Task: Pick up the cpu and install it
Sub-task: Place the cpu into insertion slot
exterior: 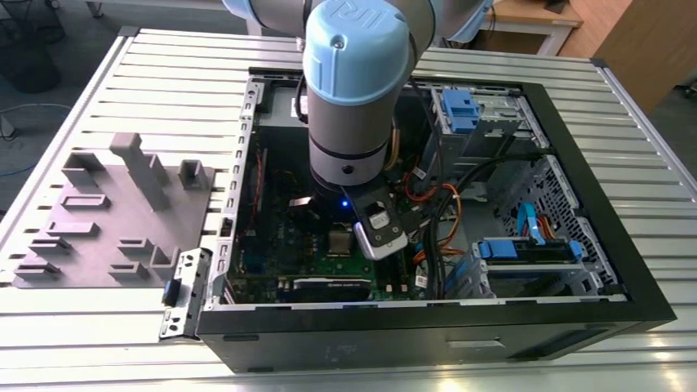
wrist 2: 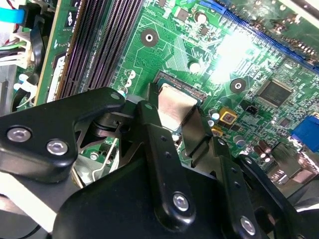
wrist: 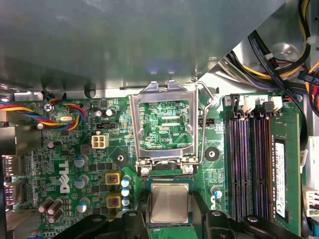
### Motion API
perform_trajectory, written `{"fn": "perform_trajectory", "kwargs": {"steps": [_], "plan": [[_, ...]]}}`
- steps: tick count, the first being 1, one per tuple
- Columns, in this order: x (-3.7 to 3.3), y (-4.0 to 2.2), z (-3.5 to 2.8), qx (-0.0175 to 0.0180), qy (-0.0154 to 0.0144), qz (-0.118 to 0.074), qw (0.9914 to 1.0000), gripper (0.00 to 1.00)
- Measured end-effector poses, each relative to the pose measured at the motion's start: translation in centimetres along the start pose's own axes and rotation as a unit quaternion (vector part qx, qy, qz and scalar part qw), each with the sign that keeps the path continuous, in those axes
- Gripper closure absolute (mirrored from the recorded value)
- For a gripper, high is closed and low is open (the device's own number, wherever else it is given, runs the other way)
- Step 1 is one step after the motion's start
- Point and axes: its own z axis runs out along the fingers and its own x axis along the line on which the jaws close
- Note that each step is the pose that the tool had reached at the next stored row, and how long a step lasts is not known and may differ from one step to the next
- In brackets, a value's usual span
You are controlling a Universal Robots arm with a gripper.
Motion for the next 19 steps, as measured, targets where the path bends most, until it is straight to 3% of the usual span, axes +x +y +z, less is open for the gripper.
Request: {"fn": "perform_trajectory", "kwargs": {"steps": [16, 19], "plan": [[0.0, 0.0, 0.0, -0.0004, 0.0, 0.0, 1.0, 0.58], [-0.02, 0.02, -0.37, -0.0009, -0.0003, 0.0, 1.0, 0.58]]}}
